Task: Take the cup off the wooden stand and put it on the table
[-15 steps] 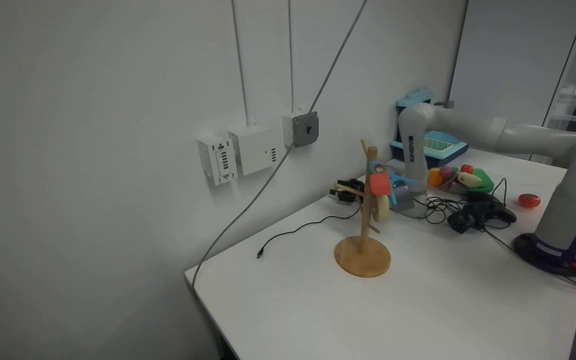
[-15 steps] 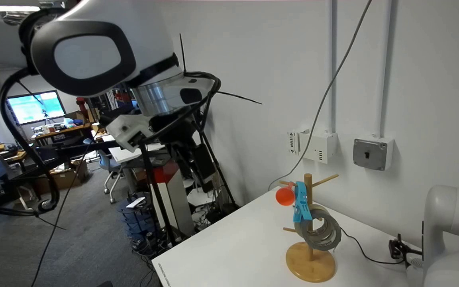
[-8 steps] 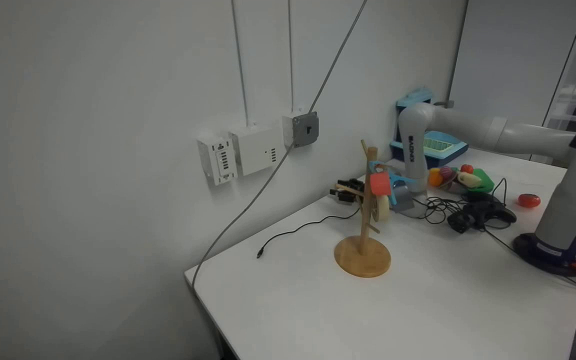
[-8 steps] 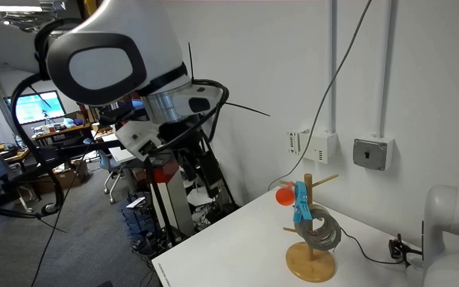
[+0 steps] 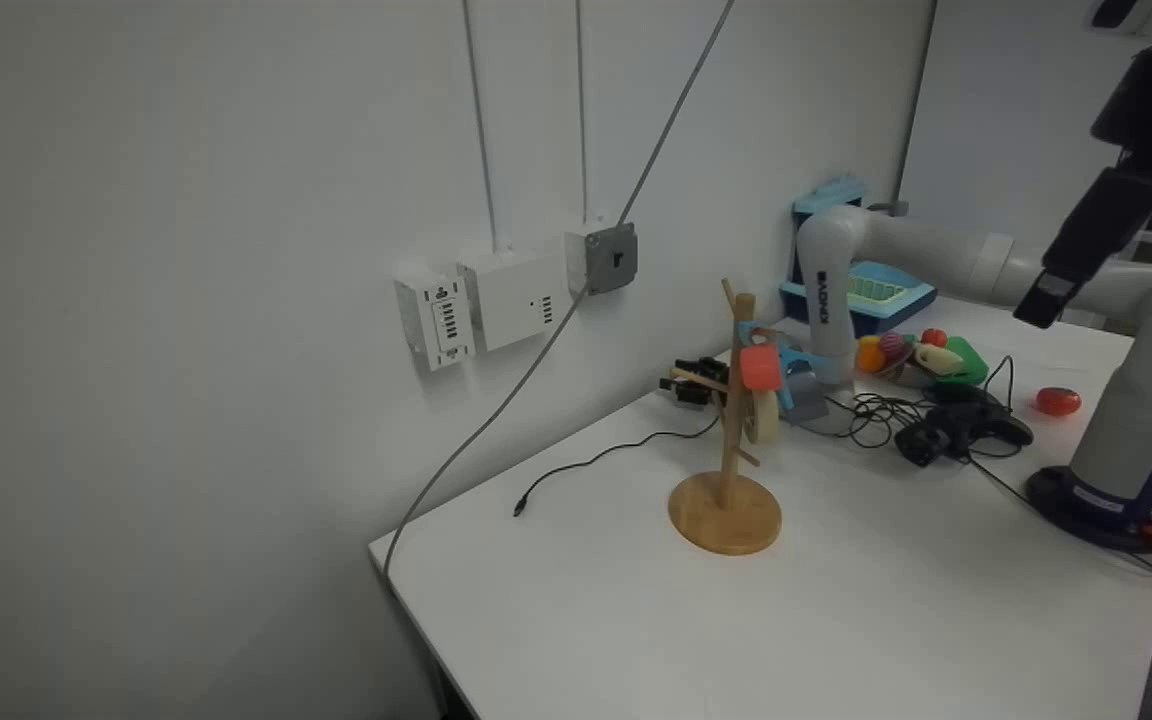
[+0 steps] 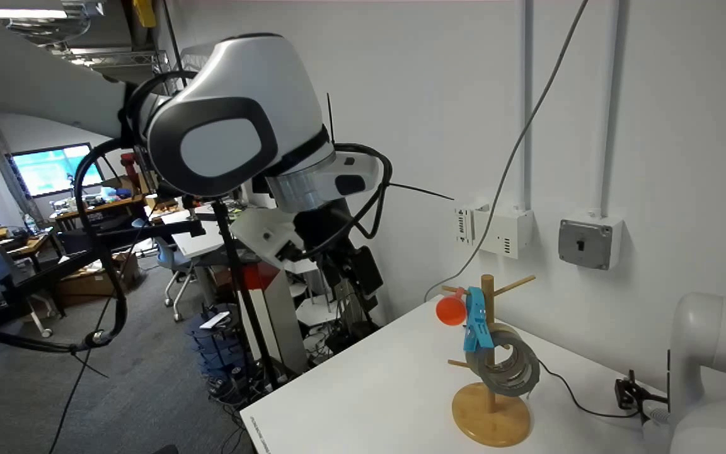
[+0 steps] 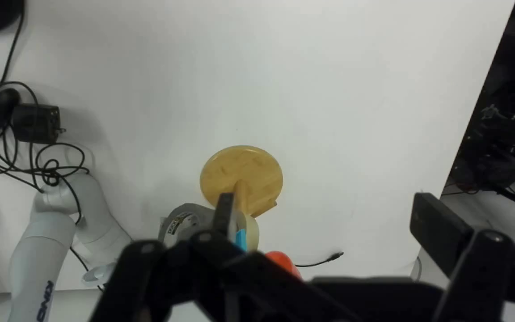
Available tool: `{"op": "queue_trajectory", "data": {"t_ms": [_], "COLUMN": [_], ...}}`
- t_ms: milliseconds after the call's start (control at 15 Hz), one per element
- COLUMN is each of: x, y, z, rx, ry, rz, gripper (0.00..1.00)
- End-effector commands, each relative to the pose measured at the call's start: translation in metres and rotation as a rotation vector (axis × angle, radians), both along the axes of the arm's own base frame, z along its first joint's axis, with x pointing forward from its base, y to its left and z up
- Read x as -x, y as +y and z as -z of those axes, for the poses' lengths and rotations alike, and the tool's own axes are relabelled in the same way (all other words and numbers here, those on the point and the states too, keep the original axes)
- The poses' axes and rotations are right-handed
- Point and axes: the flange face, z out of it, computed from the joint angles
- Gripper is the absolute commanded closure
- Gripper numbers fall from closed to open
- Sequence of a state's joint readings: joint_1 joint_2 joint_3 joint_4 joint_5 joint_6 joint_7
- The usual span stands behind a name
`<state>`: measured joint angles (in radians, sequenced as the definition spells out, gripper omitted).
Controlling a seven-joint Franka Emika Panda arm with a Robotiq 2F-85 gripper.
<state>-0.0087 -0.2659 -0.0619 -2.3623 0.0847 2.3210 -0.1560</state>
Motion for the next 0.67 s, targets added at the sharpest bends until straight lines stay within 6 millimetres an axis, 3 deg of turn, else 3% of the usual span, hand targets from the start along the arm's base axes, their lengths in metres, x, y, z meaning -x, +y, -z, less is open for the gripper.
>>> {"op": "queue_trajectory", "data": {"t_ms": [0, 267, 333, 600], "x": [-0.035, -0.057, -0.043, -0.053], "y": [0.016, 0.034, 0.028, 0.034], "z": [0.009, 0.012, 0.016, 0.016], "rx": [0.002, 0.02, 0.022, 0.024], "ry": [-0.05, -0.093, -0.067, -0.076], "rz": [-0.021, -0.05, -0.048, -0.059], "gripper": [0.0, 0.0, 0.0, 0.0]}}
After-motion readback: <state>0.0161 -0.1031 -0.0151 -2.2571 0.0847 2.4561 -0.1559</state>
